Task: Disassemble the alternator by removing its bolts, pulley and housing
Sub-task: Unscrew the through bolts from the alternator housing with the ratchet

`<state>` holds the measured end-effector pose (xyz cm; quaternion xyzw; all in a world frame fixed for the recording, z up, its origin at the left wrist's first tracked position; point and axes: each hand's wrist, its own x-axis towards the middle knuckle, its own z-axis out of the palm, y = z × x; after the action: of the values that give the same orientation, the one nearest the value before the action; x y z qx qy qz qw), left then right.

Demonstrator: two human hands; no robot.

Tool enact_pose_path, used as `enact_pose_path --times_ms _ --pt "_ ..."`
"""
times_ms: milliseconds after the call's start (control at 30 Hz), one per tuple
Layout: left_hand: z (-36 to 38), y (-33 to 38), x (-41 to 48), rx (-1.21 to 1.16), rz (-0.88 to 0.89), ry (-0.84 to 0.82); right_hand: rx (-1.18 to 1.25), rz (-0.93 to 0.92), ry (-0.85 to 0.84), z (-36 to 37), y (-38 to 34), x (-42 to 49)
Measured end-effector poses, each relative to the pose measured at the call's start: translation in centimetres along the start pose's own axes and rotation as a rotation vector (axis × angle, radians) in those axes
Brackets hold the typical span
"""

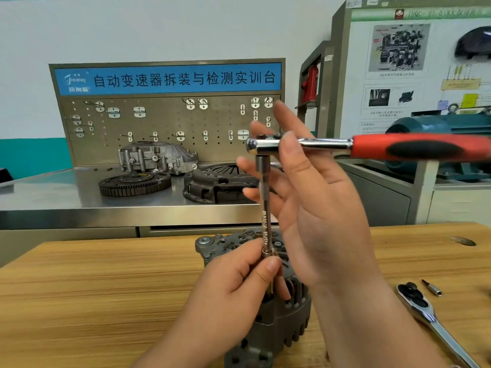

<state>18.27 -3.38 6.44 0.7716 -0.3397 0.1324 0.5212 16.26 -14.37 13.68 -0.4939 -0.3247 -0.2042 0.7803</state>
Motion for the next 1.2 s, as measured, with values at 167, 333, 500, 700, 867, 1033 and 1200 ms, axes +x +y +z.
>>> enact_pose_path --times_ms 167,333,500,700,867,1033,1200 --pt "0.20 0.47 -0.06 -0.031 -0.018 0.035 0.016 -0.040 -0.010 0.06 0.00 -0.01" --pt "0.10 0.50 -0.16 -0.047 -0.017 0.028 0.101 0.120 -0.002 -0.43 -0.03 0.14" --pt "0.15 0.28 -0.12 -0.049 -0.038 0.030 0.041 0.041 0.019 -0.17 0.10 0.02" --pt "0.30 0.10 0.05 -0.026 -0.026 0.043 0.148 0.008 0.007 -0.04 0.06 0.20" --pt "0.06 -0.16 -0.12 -0.068 -0.032 0.000 0.161 0.136 0.025 -0.62 0.01 0.42" --pt "0.19 -0.14 -0.02 -0.055 -0.041 0.001 0.083 0.034 0.029 -0.19 0.05 0.22" --pt "0.23 -0.08 -0.08 -0.060 -0.036 0.028 0.152 0.073 -0.007 -0.21 -0.17 0.35"
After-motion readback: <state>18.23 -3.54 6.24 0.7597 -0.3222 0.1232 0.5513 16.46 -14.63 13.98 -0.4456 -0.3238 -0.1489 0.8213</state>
